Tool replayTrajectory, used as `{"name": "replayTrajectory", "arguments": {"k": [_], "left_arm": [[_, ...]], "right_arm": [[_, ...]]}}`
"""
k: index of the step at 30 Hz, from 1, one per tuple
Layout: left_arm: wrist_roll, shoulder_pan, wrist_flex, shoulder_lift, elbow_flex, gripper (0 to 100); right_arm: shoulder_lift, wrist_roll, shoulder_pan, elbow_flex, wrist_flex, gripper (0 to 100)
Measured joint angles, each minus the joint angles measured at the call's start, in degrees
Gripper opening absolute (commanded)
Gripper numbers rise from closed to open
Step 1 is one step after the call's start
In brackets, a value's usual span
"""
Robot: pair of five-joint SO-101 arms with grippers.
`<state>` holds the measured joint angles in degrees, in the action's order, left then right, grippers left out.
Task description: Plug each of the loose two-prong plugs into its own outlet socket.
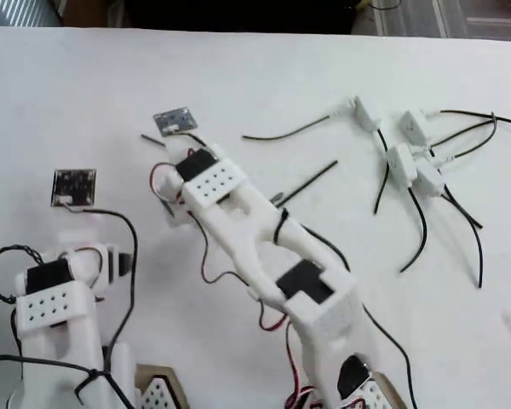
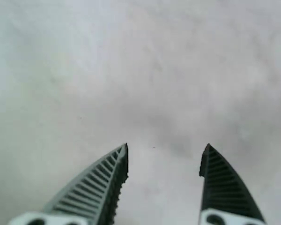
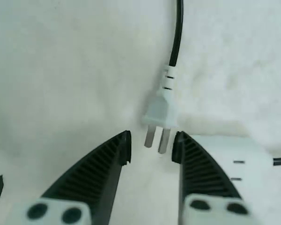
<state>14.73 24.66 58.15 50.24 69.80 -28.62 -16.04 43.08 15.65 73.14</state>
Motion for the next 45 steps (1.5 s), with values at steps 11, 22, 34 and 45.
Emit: {"name": "replayTrajectory", "arguments": {"k": [11, 22, 34, 45], "left_arm": [[0.09, 0.00, 0.00, 0.00, 0.09, 25], [0.09, 0.00, 0.00, 0.00, 0.09, 25], [0.09, 0.00, 0.00, 0.00, 0.09, 25], [0.09, 0.00, 0.00, 0.00, 0.09, 25]], "right_arm": [[-7.47, -3.08, -2.20, 10.81, 4.22, 17.3], [-11.87, -5.45, -2.37, 11.43, 1.05, 17.3], [-12.57, -5.45, -2.55, 11.43, -1.32, 7.0], [-12.57, -2.55, -2.73, 11.43, -1.93, 1.7]]}}
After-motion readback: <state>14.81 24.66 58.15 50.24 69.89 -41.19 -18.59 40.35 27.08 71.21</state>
